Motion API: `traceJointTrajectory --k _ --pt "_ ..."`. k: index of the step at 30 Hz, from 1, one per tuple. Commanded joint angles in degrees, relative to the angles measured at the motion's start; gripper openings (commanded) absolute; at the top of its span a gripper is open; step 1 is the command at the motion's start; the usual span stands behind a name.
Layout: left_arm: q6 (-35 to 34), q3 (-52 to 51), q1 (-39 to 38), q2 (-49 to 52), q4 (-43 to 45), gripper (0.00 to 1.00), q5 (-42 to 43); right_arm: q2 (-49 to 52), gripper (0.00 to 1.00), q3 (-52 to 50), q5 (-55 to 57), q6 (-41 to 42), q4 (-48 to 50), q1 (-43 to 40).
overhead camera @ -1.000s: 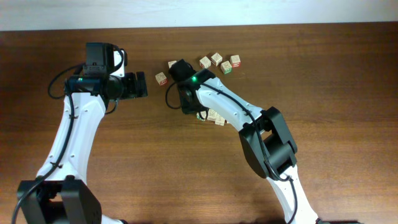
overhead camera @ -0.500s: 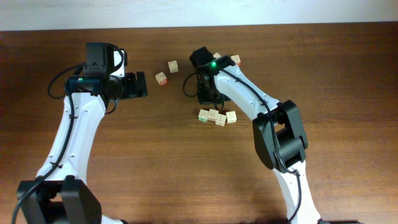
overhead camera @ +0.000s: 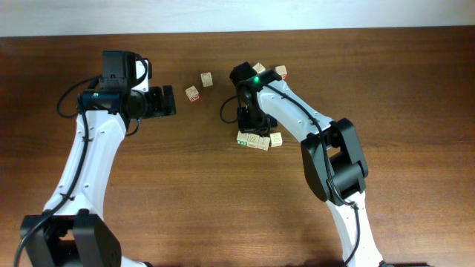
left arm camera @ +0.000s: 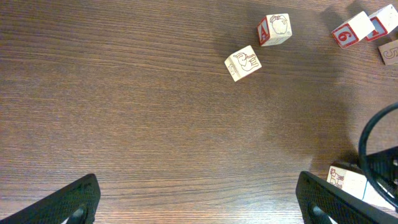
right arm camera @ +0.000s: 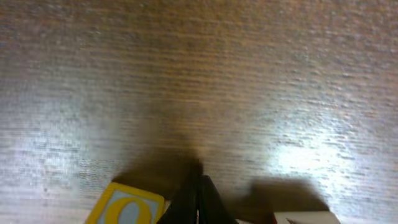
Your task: Rotate 4 blocks
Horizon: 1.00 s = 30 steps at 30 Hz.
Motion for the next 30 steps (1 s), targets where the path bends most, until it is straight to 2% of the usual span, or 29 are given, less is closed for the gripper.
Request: traceJointTrajectory --k 1,3,6,8,10,15,20,30 --pt "-0.33 1.05 -0.13 0.04 0.09 0.99 -0.22 -1.31 0.05 7.74 -0.26 -2.12 -4.22 -3.10" --pt "-0.33 1.05 -0.13 0.04 0.09 0.99 -0.22 -6.80 0.05 13.99 0.72 -3.48 -11.78 -4.50" --pt "-0.33 1.05 -0.13 0.04 0.09 0.99 -0.22 -18.18 0.05 13.77 9.11 -1.84 -17.18 -4.15" --pt "-0.33 1.05 -0.13 0.04 0.09 0.99 -0.22 -18.75 0.05 13.55 8.98 -1.86 -18.45 -4.52" --pt "-0.33 1.05 -0.13 0.04 0.09 0.99 -0.22 -18.51 0.05 7.15 8.94 -1.84 -13.66 -4.87" --pt "-0.33 1.05 -0.13 0.04 0.09 0.99 -0.22 -17.64 0.04 -13.88 4.63 -0.31 8.11 -5.99" --pt "-0.33 1.05 -0.13 0.04 0.09 0.99 -0.22 -17.64 0.04 -26.43 3.32 -0.33 21.11 -6.03" --pt "-0.33 1.05 -0.13 0.04 0.09 0.99 -0.22 -16.94 0.04 -26.99 1.36 1.22 17.99 -5.95"
